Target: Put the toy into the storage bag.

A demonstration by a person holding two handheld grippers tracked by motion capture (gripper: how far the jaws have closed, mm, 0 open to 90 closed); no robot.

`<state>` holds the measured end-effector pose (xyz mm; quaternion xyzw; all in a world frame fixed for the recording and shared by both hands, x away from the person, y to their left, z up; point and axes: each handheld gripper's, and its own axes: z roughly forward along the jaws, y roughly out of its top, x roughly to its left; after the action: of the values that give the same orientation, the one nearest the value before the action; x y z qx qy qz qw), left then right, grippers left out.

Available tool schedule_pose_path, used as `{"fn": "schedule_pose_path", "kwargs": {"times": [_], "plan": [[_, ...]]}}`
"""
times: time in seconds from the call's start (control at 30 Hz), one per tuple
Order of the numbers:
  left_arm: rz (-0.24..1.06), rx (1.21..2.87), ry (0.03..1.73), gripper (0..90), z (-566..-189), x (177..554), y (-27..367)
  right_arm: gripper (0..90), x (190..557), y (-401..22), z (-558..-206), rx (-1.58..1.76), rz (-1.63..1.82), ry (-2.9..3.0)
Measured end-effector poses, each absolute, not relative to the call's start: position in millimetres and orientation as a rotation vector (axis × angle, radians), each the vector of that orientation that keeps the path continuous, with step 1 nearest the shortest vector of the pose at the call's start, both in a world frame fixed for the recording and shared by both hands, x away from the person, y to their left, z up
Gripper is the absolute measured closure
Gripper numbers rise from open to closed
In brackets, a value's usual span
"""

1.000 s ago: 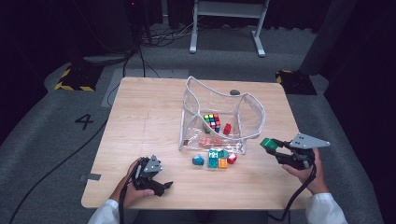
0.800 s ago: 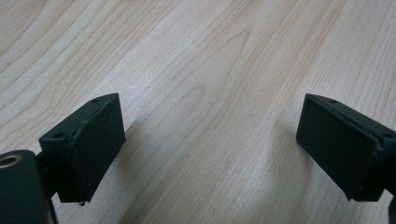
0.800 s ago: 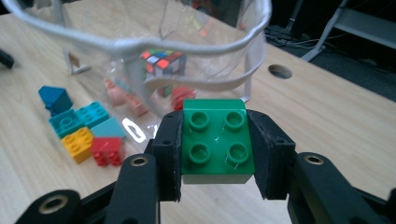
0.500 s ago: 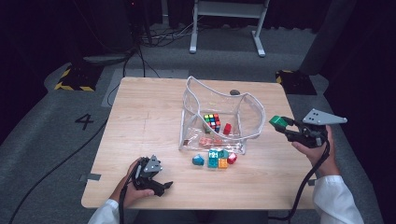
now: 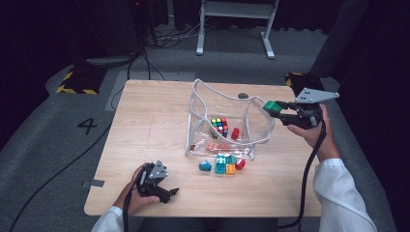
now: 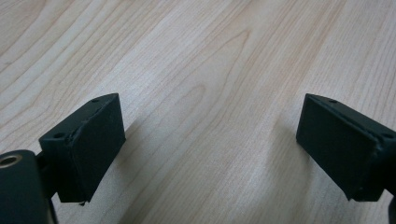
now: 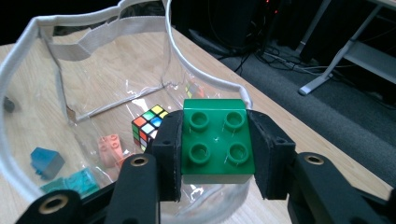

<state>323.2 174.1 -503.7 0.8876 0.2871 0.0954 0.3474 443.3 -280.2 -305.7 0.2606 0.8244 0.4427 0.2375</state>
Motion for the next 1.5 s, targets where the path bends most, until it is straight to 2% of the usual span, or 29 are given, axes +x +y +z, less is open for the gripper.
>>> {"fn": "schedule_pose_path", "kwargs": {"times": [0.57,0.97,1.3,1.5], "plan": [[0.247,2.301,0.745,8.0,-504,323,174,59.4,482,-213,-324,0.567,1.026,2.488],[0.247,2.302,0.745,8.1,-504,323,174,59.3,499,-183,-343,0.514,0.772,2.62],[0.247,2.302,0.745,8.1,-504,323,174,59.3,511,-195,-362,0.569,0.389,2.7],[0.247,2.302,0.744,8.1,-504,323,174,59.3,507,-202,-364,0.548,0.366,2.714]]}}
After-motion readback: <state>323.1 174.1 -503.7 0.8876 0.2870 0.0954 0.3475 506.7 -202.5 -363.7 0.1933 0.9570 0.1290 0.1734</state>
